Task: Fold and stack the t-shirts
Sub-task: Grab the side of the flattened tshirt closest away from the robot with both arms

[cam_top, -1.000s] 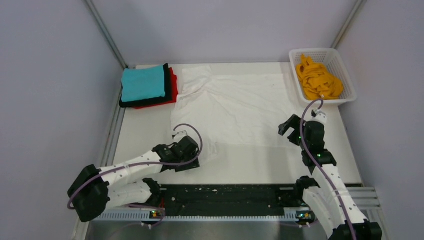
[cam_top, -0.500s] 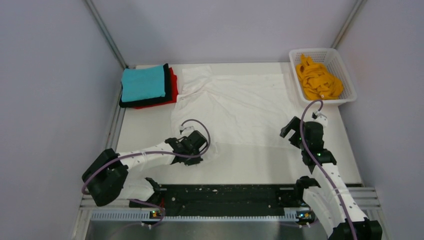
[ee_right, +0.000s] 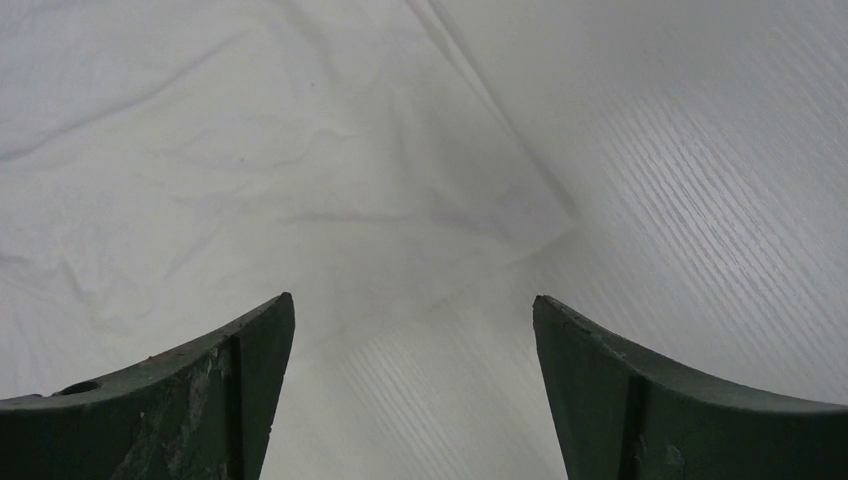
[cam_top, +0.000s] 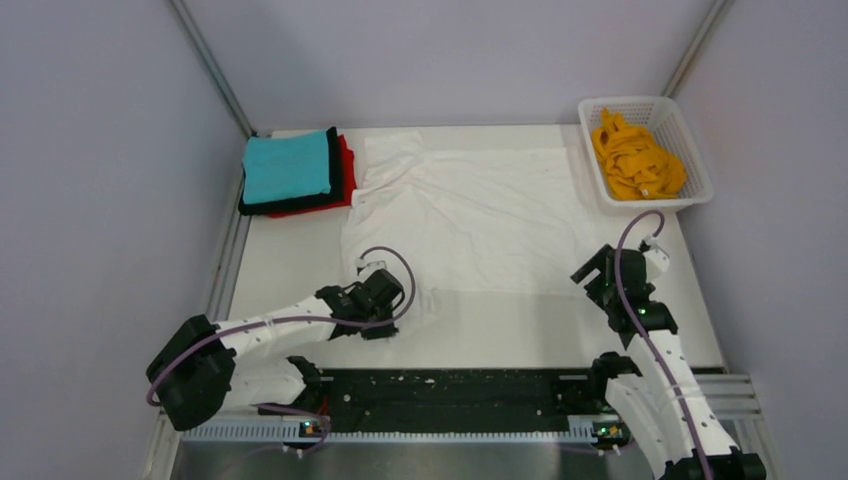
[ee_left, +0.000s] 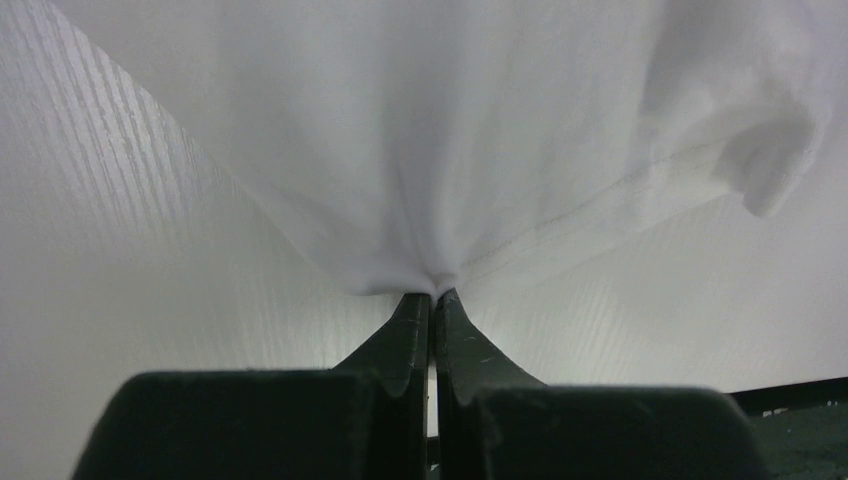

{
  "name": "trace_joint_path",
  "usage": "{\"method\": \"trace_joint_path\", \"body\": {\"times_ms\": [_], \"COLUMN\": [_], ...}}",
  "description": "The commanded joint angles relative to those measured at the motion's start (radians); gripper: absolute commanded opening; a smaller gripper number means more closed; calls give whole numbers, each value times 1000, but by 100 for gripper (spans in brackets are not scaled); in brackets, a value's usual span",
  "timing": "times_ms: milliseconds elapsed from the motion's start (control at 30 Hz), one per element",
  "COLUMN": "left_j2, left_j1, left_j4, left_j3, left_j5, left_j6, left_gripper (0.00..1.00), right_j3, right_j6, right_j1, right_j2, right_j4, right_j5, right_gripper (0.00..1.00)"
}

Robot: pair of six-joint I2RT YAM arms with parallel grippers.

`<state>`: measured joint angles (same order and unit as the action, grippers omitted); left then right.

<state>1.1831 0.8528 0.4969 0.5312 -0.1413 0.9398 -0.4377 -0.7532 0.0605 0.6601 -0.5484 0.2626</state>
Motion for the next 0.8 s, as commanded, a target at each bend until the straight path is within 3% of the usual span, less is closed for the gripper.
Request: {"method": "trace_joint_path", "body": {"times_ms": [0, 200, 767], "left_j2": [-43, -92, -117], "left_j1": [6, 6, 6], "left_j4": [76, 68, 75], "left_j3": [-50, -64, -60], "left_j5": [49, 84, 80], "left_j6": [-32, -40, -21], "left_gripper": [0, 0, 0], "right_j3": [41, 94, 175], "right_j6": [-110, -178, -180], "right_j1": [-11, -11, -11], "right_j2": [-31, -16, 193], "right_j4": [-46, -26, 214], "right_j5": [82, 170, 135], "right_gripper": [80, 57, 44]}}
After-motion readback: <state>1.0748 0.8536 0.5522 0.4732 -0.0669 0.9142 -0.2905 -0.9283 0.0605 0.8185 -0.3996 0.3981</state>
